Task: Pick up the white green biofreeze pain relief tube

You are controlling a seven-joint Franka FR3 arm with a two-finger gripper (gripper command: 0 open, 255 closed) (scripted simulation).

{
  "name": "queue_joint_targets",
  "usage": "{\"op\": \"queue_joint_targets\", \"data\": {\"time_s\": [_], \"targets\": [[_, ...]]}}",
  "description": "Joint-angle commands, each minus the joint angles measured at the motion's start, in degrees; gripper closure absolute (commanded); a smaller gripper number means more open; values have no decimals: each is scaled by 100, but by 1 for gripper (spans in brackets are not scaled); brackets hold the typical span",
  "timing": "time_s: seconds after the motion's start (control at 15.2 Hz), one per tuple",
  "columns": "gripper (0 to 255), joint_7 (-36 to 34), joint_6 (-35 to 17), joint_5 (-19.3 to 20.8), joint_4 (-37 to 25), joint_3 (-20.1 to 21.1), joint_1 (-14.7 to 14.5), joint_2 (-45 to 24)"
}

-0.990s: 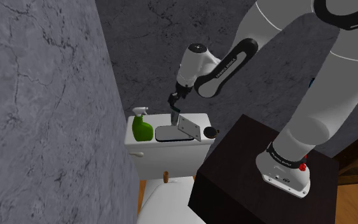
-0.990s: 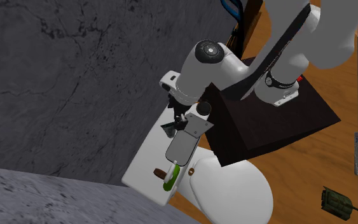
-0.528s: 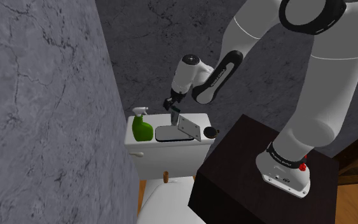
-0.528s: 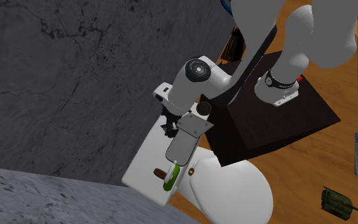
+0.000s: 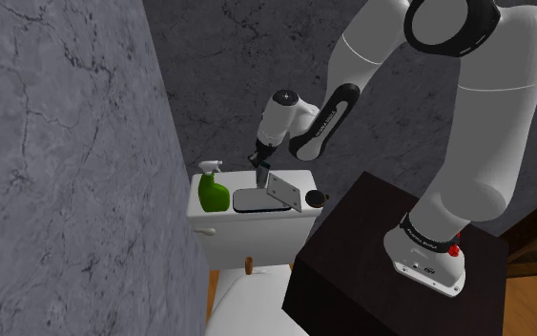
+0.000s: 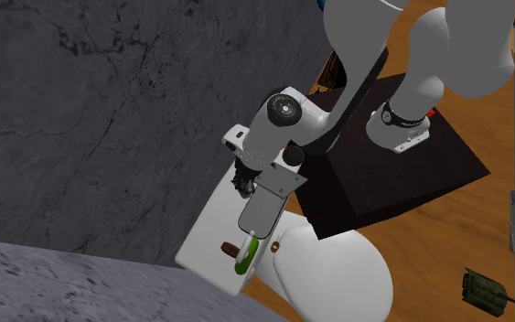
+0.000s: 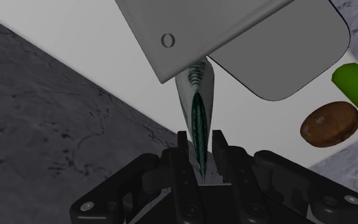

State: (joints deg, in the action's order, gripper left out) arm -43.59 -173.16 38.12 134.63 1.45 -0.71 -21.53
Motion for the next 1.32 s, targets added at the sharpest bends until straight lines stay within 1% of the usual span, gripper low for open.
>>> {"op": "queue_joint_targets", "data": {"time_s": [0.0, 0.4, 0.86, 1.25], "targets": [[255, -6, -3, 5, 2, -6, -5, -4], [255, 1, -6, 5, -21, -8, -1, -30], [255, 573, 429, -580, 132, 578, 472, 520], [255, 1094, 798, -1171, 208, 984, 771, 969]]}}
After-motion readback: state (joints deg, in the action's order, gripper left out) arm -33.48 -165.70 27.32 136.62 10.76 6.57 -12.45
